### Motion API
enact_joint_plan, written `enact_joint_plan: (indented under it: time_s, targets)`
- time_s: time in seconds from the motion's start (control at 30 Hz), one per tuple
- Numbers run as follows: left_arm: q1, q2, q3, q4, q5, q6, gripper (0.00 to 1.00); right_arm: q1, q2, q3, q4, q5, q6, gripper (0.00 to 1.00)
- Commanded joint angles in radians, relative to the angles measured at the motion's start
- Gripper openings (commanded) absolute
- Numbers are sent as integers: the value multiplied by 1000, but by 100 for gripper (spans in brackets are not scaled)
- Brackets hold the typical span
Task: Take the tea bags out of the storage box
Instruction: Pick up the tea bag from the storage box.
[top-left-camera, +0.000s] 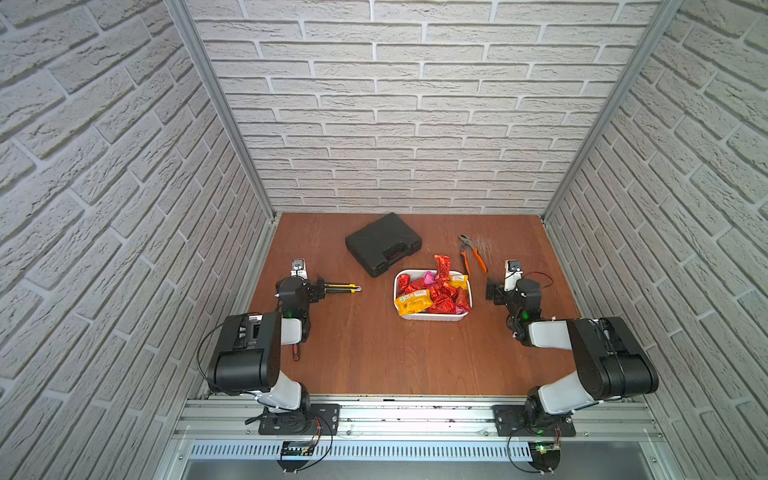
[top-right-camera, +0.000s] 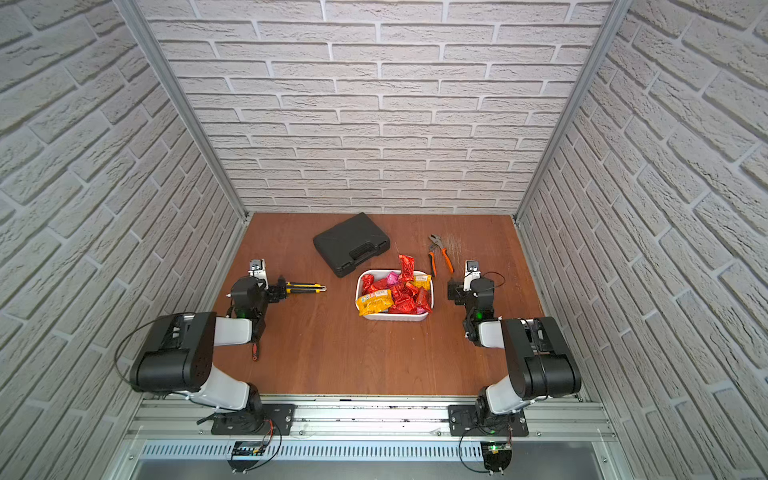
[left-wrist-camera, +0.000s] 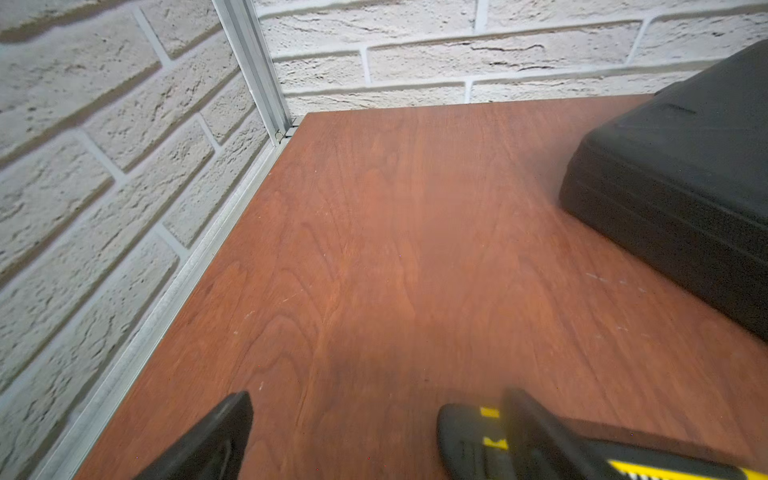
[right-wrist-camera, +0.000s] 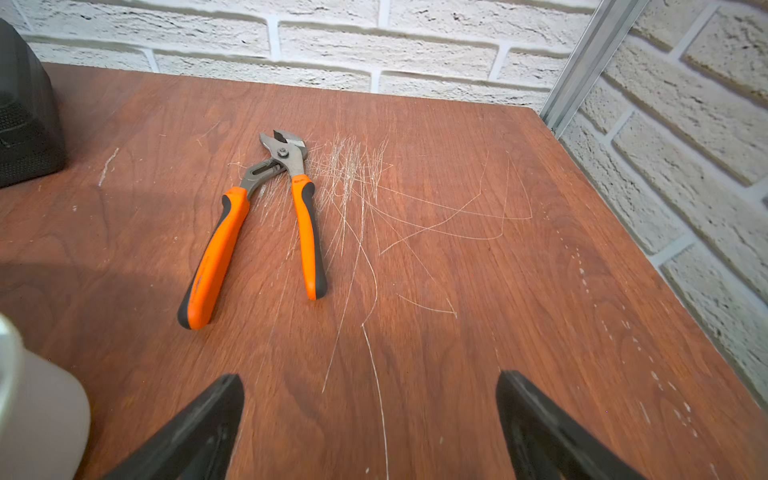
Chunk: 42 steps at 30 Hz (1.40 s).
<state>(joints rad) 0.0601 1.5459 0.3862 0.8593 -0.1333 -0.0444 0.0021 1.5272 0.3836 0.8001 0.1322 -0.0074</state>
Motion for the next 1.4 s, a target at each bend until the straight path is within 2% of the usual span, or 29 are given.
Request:
enact_joint_plan:
  time_s: [0.0,0.43,0.57,0.83,0.97,1.07,1.1,1.2,1.27,1.37]
  targets:
    - [2,5,2,21,4,8,98,-2,-12,17,26,-9,7,99]
    - [6,3,1,20,9,6,98,-1,-14,14,32,-11,6,99]
    - [6,-11,1,10,12,6,98,1,-86,7,-17,-65,-13,99]
    - [-1,-264,96,-366,20,31,99,3,-448,109,-437,-16,17,99]
    - [-7,-402,155,-566,86,24,99,0,-515,307,-851,53,166,99]
    - [-21,-468,218,-700,167,15,98,-2,-480,454,-1150,173,379,99]
    - [-25,-478,238,-741,207,16,98,-4,-464,492,-1204,155,397,99]
    - [-58,-484,309,-846,351,44,98,-4,-417,585,-1315,-27,400,99]
    - [-111,-479,337,-885,420,77,98,-4,-406,605,-1327,-135,454,90]
    - [-201,-451,381,-951,464,123,98,4,-412,598,-1318,-256,587,80]
